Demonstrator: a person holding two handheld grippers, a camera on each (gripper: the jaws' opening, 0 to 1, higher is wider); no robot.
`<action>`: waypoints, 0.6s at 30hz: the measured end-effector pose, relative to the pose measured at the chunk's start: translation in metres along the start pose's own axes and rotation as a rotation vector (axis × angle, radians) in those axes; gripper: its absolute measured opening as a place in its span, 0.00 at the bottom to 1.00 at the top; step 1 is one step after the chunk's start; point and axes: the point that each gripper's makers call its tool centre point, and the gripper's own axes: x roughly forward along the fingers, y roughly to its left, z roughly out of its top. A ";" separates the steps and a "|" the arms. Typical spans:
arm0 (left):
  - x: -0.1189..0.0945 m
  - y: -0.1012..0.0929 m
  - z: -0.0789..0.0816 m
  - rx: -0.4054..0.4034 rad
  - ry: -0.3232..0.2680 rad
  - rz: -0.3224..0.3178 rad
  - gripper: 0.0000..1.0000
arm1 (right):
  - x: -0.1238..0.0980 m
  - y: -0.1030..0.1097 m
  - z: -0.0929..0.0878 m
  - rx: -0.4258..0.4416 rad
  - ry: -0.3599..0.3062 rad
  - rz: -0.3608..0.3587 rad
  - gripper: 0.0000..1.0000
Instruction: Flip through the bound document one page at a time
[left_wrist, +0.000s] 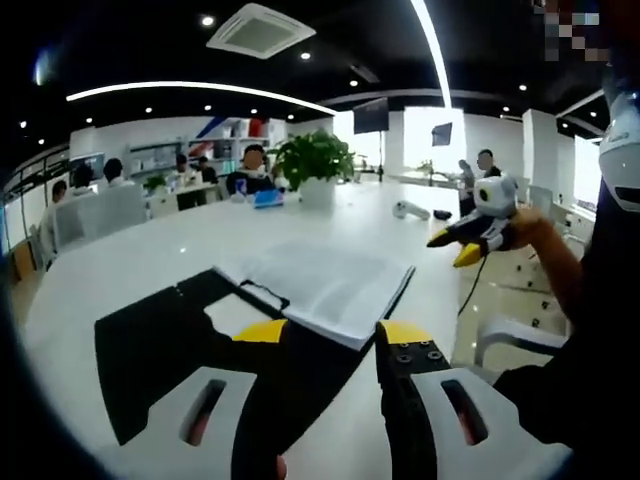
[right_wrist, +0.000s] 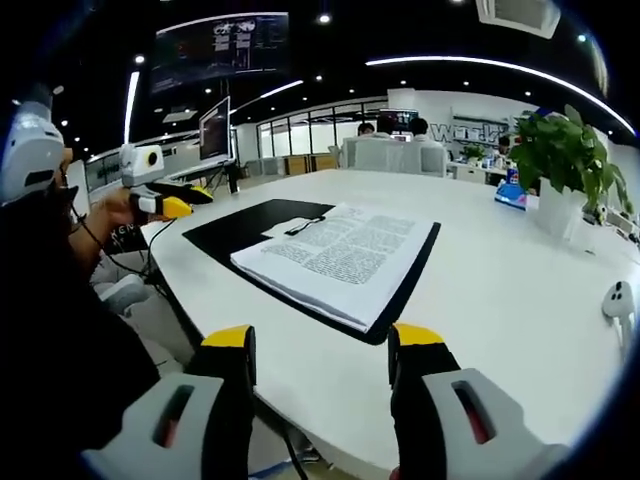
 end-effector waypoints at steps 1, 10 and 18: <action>0.005 -0.002 0.001 0.012 0.005 -0.014 0.36 | 0.001 0.000 0.000 -0.003 -0.007 0.003 0.53; 0.034 -0.010 0.016 0.049 0.000 -0.074 0.36 | 0.006 0.000 -0.005 -0.041 0.030 0.021 0.53; 0.052 -0.021 0.022 0.096 0.025 -0.128 0.36 | 0.001 -0.007 -0.013 -0.008 0.031 -0.003 0.53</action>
